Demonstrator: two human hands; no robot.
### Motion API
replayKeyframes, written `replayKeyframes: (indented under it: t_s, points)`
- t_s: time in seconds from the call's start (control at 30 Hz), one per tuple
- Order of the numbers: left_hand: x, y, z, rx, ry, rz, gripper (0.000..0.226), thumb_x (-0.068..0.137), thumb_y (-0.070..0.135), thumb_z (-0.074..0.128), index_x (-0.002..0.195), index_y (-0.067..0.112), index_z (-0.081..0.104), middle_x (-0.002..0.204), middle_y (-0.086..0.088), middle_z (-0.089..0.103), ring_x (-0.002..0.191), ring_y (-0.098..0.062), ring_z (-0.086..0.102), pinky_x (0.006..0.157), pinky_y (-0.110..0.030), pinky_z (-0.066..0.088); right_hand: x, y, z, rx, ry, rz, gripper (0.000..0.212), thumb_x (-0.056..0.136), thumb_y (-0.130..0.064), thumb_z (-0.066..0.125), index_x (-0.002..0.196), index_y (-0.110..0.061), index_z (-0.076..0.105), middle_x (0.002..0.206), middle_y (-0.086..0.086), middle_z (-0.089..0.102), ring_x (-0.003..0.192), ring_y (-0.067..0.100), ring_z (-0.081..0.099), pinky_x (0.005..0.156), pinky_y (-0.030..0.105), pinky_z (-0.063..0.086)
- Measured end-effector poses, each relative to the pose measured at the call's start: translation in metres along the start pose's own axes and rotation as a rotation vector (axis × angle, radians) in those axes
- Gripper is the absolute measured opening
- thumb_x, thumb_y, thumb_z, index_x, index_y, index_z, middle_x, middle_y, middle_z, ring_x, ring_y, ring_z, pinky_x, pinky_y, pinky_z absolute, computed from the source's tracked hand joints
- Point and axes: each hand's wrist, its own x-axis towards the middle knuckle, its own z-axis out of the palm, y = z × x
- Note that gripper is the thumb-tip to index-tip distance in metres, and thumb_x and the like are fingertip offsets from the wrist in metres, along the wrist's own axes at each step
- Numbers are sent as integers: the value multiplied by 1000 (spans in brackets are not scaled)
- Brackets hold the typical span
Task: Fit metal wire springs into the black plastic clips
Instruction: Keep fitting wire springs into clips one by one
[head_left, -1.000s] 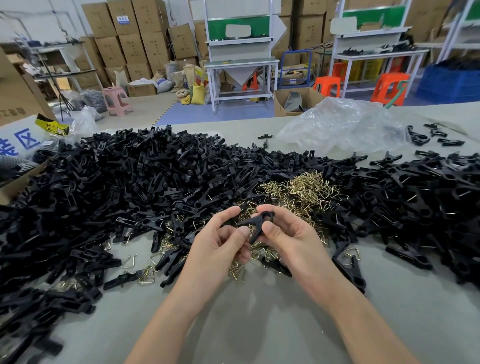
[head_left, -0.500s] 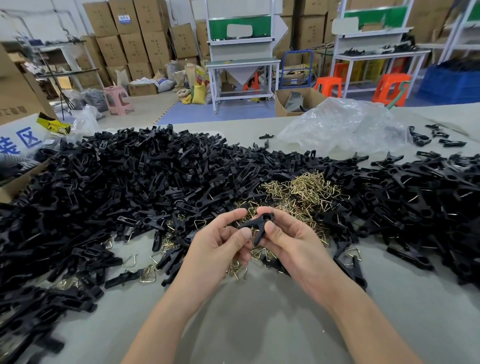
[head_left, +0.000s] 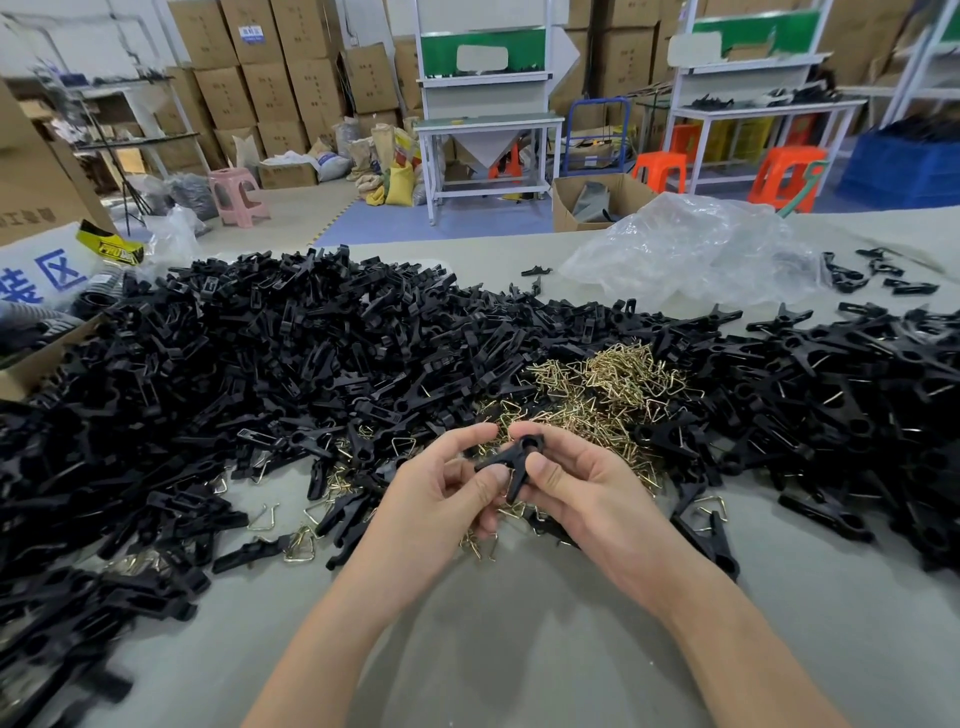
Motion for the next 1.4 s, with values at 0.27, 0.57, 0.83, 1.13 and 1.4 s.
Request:
replayKeyframes:
  t_s: [0.27,0.57,0.83,1.13,1.4]
  points:
    - [0,3,11,-390,11,-39,29,79,26,69,106,25,79,76,-2,70,72,-11,68,71,-21,56,1,0,1,94,18,-20,28,92,-16,62,117,-13,74,117,17,72,105,23,69,90,27,55]
    - [-2,0,15,-654,-128,-150,31,94,21,59,122,14,71,90,-6,69,83,-14,68,76,-29,59,-1,0,-2,-26,-4,-54,32,98,-19,55,125,-14,71,121,16,72,112,28,67,96,31,54]
    - [-6,1,8,-662,-206,-185,32,96,22,54,123,16,70,92,-13,70,76,-16,68,68,-25,57,-3,-1,-4,-88,-80,-75,31,99,-24,56,124,-20,73,125,12,72,120,27,66,97,28,53]
    - [-5,-6,9,-731,-203,-204,30,96,18,54,121,14,71,79,-7,64,65,-10,58,66,-22,54,-3,3,-7,-197,-19,-70,30,101,-15,56,125,-18,73,109,18,75,100,21,69,107,49,50]
    - [-5,-5,10,-689,-154,-224,29,91,20,57,113,17,75,74,-5,63,59,-9,55,60,-22,52,-3,4,-7,-224,1,-62,30,99,-17,58,124,-18,73,103,12,77,100,22,70,105,46,52]
